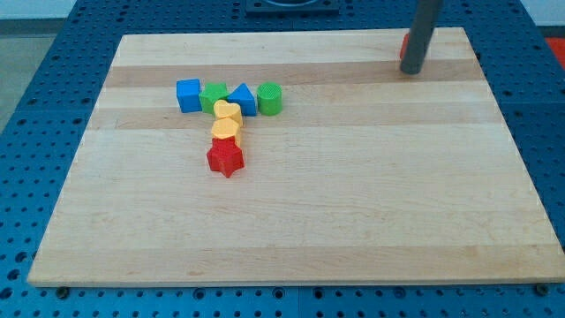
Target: Slide the red star to the center
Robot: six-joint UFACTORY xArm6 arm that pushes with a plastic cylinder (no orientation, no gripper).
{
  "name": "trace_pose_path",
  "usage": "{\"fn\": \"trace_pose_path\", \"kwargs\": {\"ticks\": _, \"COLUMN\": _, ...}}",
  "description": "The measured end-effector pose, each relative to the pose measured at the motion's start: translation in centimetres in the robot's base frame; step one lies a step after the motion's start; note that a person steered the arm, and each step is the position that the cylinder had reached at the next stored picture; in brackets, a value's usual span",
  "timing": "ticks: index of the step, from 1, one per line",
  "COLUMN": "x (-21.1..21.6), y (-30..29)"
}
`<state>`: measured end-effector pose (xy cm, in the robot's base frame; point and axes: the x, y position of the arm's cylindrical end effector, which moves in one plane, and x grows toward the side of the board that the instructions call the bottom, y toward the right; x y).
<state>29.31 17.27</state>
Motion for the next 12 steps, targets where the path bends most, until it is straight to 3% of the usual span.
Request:
{"fn": "trace_pose_path", "kwargs": {"ticks": 3, "x": -3.0, "y": 2.9}}
{"fn": "trace_pose_path", "kwargs": {"ticks": 4, "x": 3.3, "y": 2.7}}
{"fn": "trace_pose_path", "kwargs": {"ticks": 6, "x": 24.9, "y": -1.1}}
{"fn": "trace_pose_path", "kwargs": {"ticks": 7, "x": 32.4, "y": -4.4}}
{"fn": "trace_pose_path", "kwargs": {"ticks": 9, "x": 30.3, "y": -18.4}}
{"fn": "trace_pose_path", "kwargs": {"ticks": 10, "x": 26.0, "y": -26.8}}
{"fn": "trace_pose_path", "kwargs": {"ticks": 12, "x": 19.7, "y": -33.1}}
